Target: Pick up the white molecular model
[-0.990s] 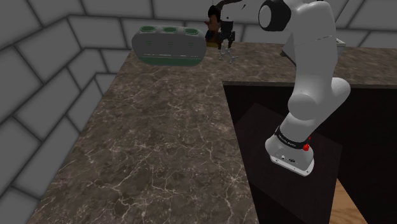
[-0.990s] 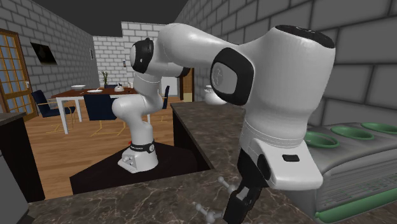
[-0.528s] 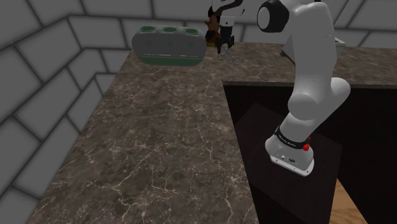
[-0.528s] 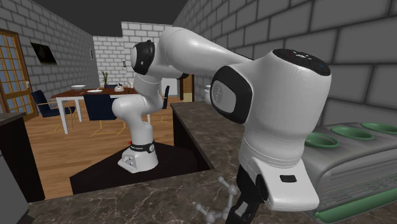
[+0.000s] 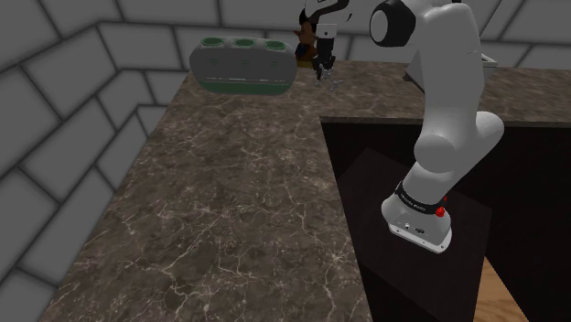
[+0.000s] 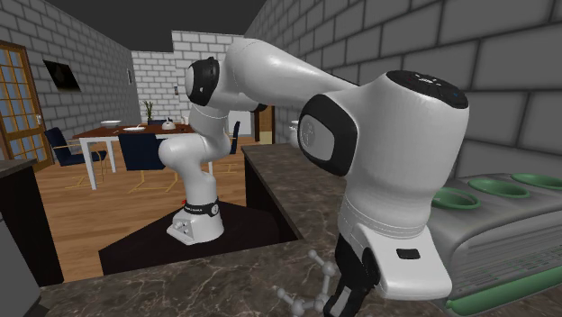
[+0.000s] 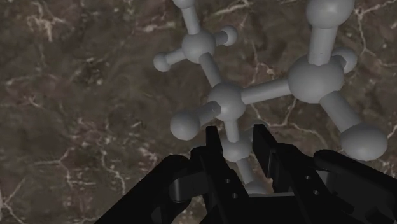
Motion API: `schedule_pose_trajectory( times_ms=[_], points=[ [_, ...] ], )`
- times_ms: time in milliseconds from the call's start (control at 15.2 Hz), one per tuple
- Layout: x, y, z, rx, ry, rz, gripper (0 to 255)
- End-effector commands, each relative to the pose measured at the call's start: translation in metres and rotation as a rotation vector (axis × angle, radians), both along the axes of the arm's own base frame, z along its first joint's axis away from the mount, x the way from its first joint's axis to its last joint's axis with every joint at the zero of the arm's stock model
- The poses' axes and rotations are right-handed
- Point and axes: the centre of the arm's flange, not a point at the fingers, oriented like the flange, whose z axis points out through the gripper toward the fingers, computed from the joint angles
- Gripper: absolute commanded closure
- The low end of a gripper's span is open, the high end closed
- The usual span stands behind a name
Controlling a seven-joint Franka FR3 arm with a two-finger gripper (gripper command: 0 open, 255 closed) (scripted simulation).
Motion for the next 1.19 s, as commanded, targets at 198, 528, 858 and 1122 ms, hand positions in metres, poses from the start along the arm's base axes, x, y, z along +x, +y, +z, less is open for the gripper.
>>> schedule_pose_trajectory(
  times_ms=[198, 528, 858, 1122],
  points=[
    [0.0, 0.0, 0.011, 0.0, 0.0, 0.0, 255],
    [0.0, 0.0, 0.037, 0.0, 0.0, 0.0, 255],
    [0.0, 0.0, 0.063, 0.0, 0.0, 0.0, 255],
    [0.0, 0.0, 0.08, 0.0, 0.0, 0.0, 255]
  ],
)
